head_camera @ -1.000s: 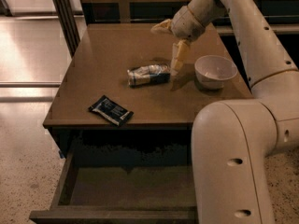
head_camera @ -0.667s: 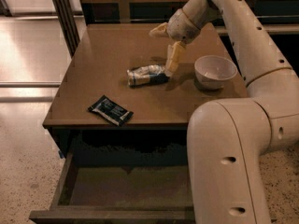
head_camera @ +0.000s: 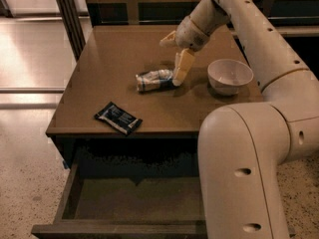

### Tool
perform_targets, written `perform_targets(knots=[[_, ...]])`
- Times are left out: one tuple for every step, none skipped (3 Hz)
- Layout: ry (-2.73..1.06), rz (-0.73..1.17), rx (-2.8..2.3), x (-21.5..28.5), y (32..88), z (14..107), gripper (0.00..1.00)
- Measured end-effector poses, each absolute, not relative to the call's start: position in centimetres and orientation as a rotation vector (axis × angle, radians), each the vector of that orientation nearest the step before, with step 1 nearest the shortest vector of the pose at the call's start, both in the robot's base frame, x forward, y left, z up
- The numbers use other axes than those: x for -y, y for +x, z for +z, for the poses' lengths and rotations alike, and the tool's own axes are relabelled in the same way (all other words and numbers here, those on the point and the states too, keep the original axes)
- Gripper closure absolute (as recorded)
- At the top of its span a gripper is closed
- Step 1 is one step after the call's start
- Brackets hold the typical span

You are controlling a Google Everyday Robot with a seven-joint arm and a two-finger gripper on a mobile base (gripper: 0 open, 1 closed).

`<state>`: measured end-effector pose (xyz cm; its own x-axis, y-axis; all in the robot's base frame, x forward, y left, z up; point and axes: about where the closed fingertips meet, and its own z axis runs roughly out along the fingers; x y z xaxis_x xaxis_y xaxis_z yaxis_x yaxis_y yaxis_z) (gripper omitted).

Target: Place redbull can into top drawer

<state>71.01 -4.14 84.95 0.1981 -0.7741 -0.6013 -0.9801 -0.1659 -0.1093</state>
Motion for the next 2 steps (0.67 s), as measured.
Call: perform_targets(knots=[[-1.976,0.53,-1.662,4.95,70.76,84.81,0.0],[-1.946,0.49,-1.682,5.7,70.03,84.52,0.0]])
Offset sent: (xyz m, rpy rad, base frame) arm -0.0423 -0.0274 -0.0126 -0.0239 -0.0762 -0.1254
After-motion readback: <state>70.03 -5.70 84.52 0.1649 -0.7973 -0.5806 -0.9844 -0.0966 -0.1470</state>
